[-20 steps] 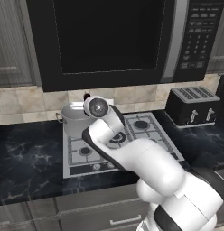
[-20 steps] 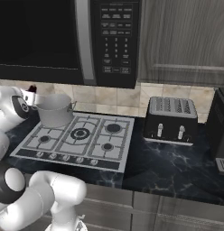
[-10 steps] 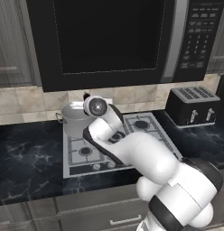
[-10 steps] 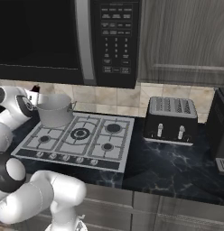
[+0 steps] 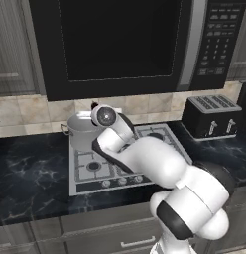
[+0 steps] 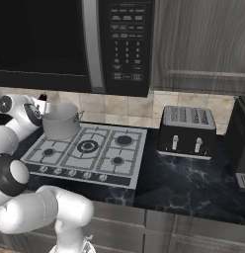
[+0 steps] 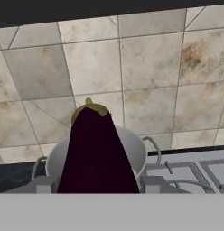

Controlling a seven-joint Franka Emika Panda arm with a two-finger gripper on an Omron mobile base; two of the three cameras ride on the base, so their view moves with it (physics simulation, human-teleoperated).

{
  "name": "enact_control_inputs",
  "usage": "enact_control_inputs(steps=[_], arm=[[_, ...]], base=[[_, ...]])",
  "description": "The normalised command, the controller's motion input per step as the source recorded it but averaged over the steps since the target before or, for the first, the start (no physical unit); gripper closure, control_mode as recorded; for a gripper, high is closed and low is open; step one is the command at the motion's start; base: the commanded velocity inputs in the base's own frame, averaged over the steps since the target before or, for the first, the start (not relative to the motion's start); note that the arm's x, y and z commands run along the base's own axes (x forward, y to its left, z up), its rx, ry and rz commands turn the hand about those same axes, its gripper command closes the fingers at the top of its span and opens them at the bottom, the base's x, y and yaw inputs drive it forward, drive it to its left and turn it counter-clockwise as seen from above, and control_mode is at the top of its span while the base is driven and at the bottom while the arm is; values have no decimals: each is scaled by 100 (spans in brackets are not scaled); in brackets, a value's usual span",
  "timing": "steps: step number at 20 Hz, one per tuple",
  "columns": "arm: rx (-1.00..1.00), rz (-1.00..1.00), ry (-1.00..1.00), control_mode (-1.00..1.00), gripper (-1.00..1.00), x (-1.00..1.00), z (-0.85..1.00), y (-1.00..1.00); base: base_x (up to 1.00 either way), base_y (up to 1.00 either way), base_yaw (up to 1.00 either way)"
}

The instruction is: Turn on the burner for the pot on the stove. Wait thirty seconds for the pot to heat up. Then add the eggplant to the pot.

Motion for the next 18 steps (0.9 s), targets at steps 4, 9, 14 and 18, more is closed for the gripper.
enact_control_inputs(steps=[4, 9, 14, 18], arm=[[0, 0, 0, -100, 100, 22, -19, 3], [0, 0, 0, -100, 100, 22, -18, 6], [0, 0, 0, -100, 100, 25, -16, 8], [0, 0, 3, -100, 100, 28, -11, 10]], base=[[0, 0, 0], [0, 0, 0], [0, 0, 0], [0, 0, 0]])
